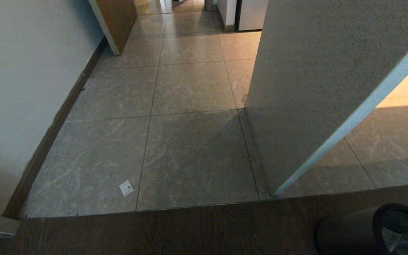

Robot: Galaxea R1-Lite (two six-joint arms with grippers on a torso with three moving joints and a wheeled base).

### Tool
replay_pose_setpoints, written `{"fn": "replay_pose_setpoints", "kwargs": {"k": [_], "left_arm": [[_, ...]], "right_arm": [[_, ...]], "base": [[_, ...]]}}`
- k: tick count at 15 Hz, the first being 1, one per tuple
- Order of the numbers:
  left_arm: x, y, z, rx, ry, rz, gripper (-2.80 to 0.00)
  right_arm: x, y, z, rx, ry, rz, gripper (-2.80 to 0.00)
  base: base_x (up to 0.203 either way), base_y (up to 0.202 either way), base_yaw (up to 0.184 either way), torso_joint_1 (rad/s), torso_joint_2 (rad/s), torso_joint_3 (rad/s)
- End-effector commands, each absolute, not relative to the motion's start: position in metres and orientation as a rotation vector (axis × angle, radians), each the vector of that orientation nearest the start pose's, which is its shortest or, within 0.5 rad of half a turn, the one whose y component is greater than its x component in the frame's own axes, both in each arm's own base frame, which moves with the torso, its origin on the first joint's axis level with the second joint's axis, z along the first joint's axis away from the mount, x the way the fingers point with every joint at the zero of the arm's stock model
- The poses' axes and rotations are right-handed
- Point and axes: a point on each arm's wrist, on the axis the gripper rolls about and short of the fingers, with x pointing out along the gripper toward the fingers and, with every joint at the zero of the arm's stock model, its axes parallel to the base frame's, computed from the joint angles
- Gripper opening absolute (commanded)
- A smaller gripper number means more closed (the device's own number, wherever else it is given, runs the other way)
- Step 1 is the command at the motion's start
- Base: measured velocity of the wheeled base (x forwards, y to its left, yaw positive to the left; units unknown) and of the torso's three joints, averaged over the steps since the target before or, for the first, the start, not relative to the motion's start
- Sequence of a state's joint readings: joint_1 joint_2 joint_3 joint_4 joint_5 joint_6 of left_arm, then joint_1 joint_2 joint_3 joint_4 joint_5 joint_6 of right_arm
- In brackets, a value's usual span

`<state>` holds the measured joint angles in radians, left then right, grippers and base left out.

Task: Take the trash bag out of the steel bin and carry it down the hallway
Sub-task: Place the outer trash can on the ground

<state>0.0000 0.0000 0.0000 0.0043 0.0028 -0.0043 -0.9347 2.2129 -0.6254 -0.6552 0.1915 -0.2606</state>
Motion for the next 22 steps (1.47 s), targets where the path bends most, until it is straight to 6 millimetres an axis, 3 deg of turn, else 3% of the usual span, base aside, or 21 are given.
{"fn": "replay_pose_setpoints", "kwargs": {"k": [1, 6, 7, 10, 15, 22], "left_arm": [[-0.023, 0.000, 0.075, -0.005, 0.005, 0.003, -2.80], [-0.023, 0.000, 0.075, -0.005, 0.005, 0.003, -2.80], [-0.023, 0.000, 0.075, -0.005, 0.005, 0.003, -2.80], [-0.023, 0.000, 0.075, -0.005, 0.005, 0.003, -2.80], [-0.023, 0.000, 0.075, -0.005, 0.005, 0.003, -2.80], [-0.023, 0.000, 0.075, -0.005, 0.005, 0.003, -2.80]], "right_arm": [[0.191, -0.252, -0.034, 0.293, 0.908, -0.564, 0.00], [0.196, -0.259, -0.050, 0.297, 0.915, -0.560, 0.00], [0.198, -0.261, -0.052, 0.293, 0.910, -0.559, -2.80], [0.203, -0.271, -0.048, 0.218, 0.820, -0.601, -2.80], [0.196, -0.267, -0.048, 0.252, 0.843, -0.604, -2.80], [0.189, -0.259, 0.012, 0.204, 0.777, -0.618, -2.80]], "base": [[0.000, 0.000, 0.000, 0.000, 0.00, 0.000], [0.000, 0.000, 0.000, 0.000, 0.00, 0.000], [0.000, 0.000, 0.000, 0.000, 0.00, 0.000], [0.000, 0.000, 0.000, 0.000, 0.00, 0.000], [0.000, 0.000, 0.000, 0.000, 0.00, 0.000], [0.000, 0.000, 0.000, 0.000, 0.00, 0.000]]}}
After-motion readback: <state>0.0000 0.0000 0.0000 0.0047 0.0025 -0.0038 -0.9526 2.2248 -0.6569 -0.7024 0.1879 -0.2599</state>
